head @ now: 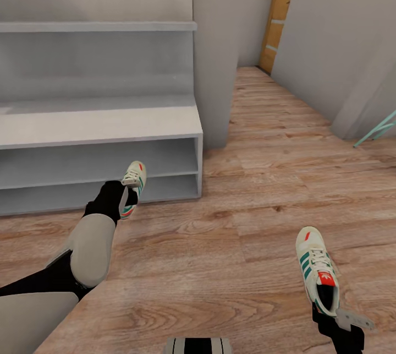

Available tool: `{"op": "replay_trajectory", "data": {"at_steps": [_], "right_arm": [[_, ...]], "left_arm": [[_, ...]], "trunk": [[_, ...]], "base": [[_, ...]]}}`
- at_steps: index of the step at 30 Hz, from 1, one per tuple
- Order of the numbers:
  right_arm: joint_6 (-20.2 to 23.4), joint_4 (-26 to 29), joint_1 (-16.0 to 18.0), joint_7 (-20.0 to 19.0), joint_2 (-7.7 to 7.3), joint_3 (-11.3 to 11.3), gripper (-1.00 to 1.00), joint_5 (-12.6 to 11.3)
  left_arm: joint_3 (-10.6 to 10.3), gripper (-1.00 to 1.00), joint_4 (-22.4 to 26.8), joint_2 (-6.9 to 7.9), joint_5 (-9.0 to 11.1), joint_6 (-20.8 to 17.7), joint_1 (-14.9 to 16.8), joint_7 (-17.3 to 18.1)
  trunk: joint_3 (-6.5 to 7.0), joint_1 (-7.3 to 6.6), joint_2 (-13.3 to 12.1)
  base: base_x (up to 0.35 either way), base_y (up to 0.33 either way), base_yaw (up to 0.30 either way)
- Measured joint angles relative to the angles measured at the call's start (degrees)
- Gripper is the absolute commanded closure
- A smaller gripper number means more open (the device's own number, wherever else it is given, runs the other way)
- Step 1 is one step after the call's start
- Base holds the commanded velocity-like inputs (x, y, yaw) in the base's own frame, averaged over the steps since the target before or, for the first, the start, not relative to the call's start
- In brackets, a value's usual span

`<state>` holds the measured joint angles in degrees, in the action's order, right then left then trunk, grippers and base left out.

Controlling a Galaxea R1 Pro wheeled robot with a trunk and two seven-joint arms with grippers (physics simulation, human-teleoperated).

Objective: Pick up the two gym shoes and the two sandals from the corridor floor and place them onto the hallstand (shoe rack) in the corridor, making sure they are on the rack and not on the floor. Arrange them so the two gym shoes are next to each other and the two sandals are next to each other.

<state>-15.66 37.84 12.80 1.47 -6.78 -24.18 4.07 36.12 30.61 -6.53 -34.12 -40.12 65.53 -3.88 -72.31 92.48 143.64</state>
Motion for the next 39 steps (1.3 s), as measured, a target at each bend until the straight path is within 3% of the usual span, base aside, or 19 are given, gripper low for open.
{"op": "replay_trajectory", "data": {"at_steps": [39], "right_arm": [[0.0,-0.1,0.0,0.0,0.00,0.0,1.00,0.0]], "left_arm": [[0.0,1.00,0.0,0.00,-0.1,0.0,0.0,-0.1]], "trunk": [[0.00,0.00,0.0]], "base": [[0.161,0.000,0.000]]}}
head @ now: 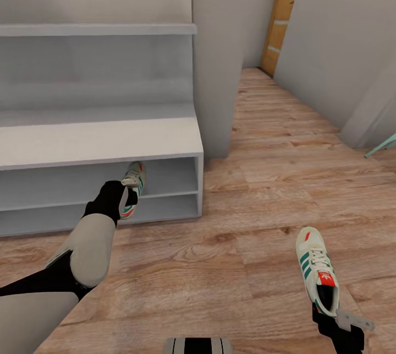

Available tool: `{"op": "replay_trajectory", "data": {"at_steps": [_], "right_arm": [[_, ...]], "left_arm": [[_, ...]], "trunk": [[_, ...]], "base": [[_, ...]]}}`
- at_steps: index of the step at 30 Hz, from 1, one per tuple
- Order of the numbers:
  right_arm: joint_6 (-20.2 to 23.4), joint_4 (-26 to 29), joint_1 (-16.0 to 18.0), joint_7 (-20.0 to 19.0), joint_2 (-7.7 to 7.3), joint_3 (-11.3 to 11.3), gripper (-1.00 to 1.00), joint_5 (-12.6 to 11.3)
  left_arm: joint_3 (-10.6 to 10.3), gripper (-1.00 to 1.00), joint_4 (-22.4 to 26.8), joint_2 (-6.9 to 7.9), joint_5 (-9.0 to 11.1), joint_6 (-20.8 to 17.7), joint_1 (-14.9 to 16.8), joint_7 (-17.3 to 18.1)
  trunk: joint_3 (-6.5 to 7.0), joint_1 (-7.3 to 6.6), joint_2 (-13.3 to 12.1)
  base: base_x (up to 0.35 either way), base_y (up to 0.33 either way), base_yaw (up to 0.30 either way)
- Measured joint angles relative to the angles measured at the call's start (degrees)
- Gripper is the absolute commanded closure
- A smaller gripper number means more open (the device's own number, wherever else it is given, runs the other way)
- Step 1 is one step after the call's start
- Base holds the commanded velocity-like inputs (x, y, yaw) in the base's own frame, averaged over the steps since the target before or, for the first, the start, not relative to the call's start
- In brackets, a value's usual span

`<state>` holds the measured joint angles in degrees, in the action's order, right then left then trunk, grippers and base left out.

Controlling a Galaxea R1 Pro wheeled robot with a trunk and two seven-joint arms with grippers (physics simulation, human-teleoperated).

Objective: Pick up the two gym shoes and the two sandals from the corridor floor and place them onto the hallstand (shoe rack) in the corridor, making sure they are on the rack and not on the floor. Arrange them so the two gym shoes are next to each other and the two sandals are next to each other.

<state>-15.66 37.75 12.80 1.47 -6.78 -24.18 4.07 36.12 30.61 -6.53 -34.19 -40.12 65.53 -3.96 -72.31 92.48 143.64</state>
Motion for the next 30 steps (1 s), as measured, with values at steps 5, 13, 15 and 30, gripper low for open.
{"op": "replay_trajectory", "data": {"at_steps": [5,13,15,30], "right_arm": [[0.0,0.0,0.0,0.0,0.00,0.0,1.00,0.0],[0.0,0.0,0.0,0.0,0.00,0.0,1.00,0.0],[0.0,0.0,0.0,0.0,0.00,0.0,1.00,0.0],[0.0,0.0,0.0,0.0,0.00,0.0,1.00,0.0]], "left_arm": [[0.0,1.00,0.0,0.00,0.0,0.0,-0.1,0.0],[0.0,1.00,0.0,0.06,0.0,0.0,-0.1,0.0],[0.0,1.00,0.0,0.07,0.0,0.0,-0.1,0.0],[0.0,1.00,0.0,0.09,0.0,0.1,-0.3,-0.1]], "trunk": [[0.00,-0.02,0.0],[0.00,0.00,0.0],[0.00,0.00,0.0],[0.00,0.00,0.0]], "base": [[0.160,0.000,0.000],[0.082,0.000,0.000],[0.021,0.000,0.000],[0.099,0.000,0.000]]}}
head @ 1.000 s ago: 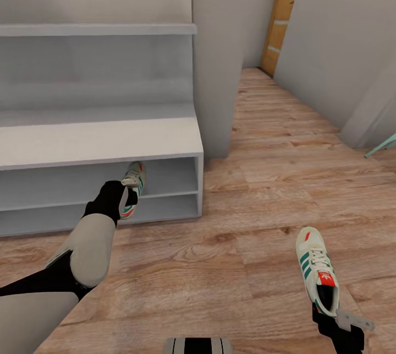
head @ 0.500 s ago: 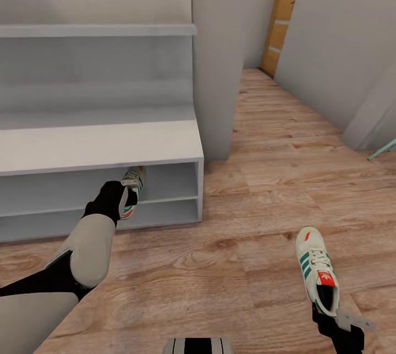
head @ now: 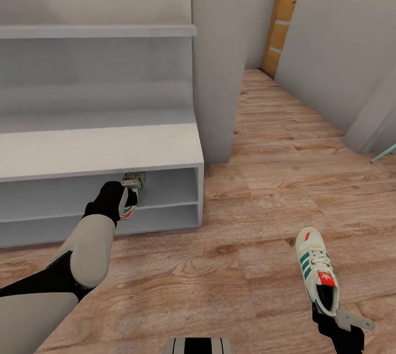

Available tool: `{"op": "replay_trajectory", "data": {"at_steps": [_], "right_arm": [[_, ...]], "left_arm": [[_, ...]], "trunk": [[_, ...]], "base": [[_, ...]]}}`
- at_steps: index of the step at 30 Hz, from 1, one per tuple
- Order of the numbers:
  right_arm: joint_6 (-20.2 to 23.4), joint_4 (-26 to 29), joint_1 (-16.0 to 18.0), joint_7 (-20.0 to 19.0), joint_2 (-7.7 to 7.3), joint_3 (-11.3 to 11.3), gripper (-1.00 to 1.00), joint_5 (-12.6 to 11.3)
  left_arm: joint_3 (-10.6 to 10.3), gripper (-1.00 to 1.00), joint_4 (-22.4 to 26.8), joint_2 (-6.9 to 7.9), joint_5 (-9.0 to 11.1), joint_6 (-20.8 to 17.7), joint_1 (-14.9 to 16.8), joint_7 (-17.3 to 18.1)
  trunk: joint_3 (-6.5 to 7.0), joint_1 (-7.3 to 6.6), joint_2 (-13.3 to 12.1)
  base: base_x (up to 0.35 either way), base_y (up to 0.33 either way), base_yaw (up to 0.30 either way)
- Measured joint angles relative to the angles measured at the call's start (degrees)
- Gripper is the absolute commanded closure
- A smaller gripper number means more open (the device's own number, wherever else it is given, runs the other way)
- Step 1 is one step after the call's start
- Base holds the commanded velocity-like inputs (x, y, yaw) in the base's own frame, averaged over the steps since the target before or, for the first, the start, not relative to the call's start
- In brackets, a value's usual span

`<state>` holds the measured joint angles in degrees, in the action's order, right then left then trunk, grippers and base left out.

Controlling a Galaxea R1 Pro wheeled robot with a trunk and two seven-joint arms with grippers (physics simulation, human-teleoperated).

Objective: Pick up the two gym shoes and the two sandals from the corridor floor and place them onto the hallstand (shoe rack) in the corridor, making sure they are on the rack and not on the floor. Arrange them so the two gym shoes are next to each other and the two sandals are next to each other.

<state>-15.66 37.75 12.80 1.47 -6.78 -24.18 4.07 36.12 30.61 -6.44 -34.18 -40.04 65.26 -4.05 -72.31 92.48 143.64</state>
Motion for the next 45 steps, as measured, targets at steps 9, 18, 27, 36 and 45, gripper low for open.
{"op": "replay_trajectory", "data": {"at_steps": [9,18,27,36,45], "right_arm": [[0.0,0.0,0.0,0.0,0.01,0.0,1.00,0.0],[0.0,0.0,0.0,0.0,0.04,0.0,1.00,0.0],[0.0,0.0,0.0,0.0,0.05,0.0,1.00,0.0],[0.0,-0.1,0.0,0.0,0.05,0.0,1.00,0.0],[0.0,-0.1,0.0,0.0,0.06,0.0,1.00,0.0]], "left_arm": [[0.0,1.00,0.0,0.01,0.0,0.0,0.0,0.0],[0.0,1.00,0.0,0.10,0.0,0.0,-0.1,0.0],[0.0,1.00,0.0,0.26,0.0,0.1,-0.1,-0.1],[0.0,1.00,0.0,0.26,0.0,0.1,0.0,-0.1],[0.0,1.00,0.1,0.26,0.0,0.6,-0.3,-1.2]], "trunk": [[0.00,0.00,0.0],[0.00,-0.01,0.0],[0.00,0.01,0.0],[0.00,0.01,0.0],[0.00,0.01,0.0]], "base": [[0.092,0.000,0.000],[0.040,0.000,0.000],[0.049,0.000,0.000],[0.002,0.000,0.000],[0.000,0.000,0.000]]}}
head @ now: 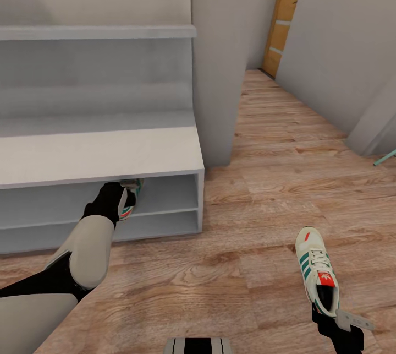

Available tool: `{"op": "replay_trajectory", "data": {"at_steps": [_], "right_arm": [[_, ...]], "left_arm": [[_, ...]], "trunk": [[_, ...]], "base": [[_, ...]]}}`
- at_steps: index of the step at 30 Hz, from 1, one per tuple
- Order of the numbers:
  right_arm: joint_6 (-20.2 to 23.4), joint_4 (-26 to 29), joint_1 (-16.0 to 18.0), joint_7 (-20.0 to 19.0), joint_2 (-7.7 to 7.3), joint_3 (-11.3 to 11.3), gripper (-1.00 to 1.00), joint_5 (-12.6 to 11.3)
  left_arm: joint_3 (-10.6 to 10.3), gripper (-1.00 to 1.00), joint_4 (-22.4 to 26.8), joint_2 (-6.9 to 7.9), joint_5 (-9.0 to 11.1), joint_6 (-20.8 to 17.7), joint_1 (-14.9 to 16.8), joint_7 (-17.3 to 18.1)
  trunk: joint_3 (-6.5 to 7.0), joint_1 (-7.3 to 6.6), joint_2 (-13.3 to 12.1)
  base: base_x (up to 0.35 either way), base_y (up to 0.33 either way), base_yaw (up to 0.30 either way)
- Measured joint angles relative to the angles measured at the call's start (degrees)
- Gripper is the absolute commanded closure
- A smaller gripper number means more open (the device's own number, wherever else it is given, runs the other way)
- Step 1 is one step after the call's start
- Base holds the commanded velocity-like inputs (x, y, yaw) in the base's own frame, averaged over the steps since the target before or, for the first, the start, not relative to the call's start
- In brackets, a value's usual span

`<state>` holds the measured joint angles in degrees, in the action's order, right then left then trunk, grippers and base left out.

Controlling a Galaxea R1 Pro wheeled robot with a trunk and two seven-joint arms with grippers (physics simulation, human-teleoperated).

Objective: Pick up the two gym shoes and the two sandals from the corridor floor and place them onto the hallstand (shoe rack) in the corridor, making sure they are on the rack and not on the floor. Arrange them so the two gym shoes are next to each other and the two sandals are next to each other.

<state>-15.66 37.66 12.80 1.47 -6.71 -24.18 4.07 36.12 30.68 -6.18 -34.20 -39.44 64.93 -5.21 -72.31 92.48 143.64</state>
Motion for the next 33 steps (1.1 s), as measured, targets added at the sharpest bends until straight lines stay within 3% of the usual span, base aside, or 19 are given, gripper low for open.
{"op": "replay_trajectory", "data": {"at_steps": [33], "right_arm": [[0.0,-0.1,0.0,0.0,0.02,0.0,1.00,0.0]], "left_arm": [[-0.1,1.00,-0.3,-0.03,0.6,3.1,-0.2,-0.7]], "trunk": [[0.00,0.00,0.0]], "base": [[0.000,0.000,0.000]]}}
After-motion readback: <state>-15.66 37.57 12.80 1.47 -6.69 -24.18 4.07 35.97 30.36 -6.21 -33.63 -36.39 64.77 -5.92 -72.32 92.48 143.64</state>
